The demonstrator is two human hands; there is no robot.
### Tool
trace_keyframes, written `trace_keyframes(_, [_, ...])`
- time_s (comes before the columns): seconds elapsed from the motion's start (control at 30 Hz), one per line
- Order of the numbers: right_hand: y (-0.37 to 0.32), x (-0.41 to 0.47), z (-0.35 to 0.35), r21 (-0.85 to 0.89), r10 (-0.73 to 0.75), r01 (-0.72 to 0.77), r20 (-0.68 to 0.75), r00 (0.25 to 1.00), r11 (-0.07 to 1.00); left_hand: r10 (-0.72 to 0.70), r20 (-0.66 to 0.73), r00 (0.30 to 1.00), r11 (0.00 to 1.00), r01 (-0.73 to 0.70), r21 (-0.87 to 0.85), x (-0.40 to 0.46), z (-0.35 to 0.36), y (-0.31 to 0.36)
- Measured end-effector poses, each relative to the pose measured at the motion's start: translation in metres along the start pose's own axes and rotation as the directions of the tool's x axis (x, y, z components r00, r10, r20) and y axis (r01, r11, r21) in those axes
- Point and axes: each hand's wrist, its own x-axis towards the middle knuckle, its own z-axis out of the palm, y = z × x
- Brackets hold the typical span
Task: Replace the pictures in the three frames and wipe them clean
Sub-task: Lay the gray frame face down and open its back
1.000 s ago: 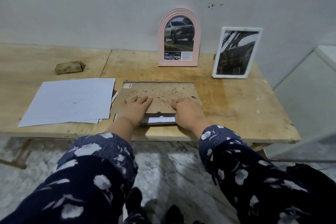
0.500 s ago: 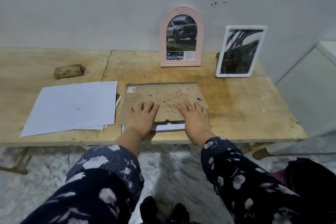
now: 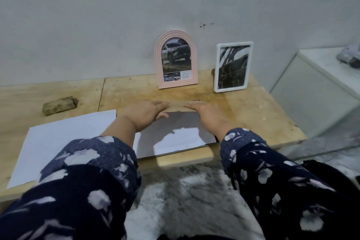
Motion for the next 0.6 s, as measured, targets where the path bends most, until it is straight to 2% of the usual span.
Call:
trace_keyframes(0.1, [0.011,-0.004,-0.020,0.035,0.056,-0.057,0.011,0.998,0.998,0.031,0.009,0.999,0.996,-0.031,0.086,0.014,-0.026,0.009])
trace_keyframes(0.23, [0.035,-0.020,-0.046,-0.020,0.137,-0.139,-0.083,0.987,0.990,0.072,-0.024,0.997,0.989,-0.069,0.128,0.033,-0.046,0.032])
trace_keyframes(0.33, [0.061,-0.037,-0.050,-0.076,0.149,-0.162,-0.153,0.977,0.984,0.109,-0.061,0.992,0.990,-0.103,0.094,0.048,-0.046,0.062])
trace_keyframes(0.43, [0.094,-0.058,-0.046,-0.060,0.161,-0.179,-0.227,0.961,0.982,0.129,-0.052,0.990,0.992,-0.129,0.015,0.070,-0.035,0.096])
trace_keyframes(0.6, [0.153,-0.087,-0.036,-0.205,0.280,-0.315,-0.180,0.943,0.927,0.155,-0.056,0.986,0.986,-0.151,0.069,0.116,-0.007,0.152])
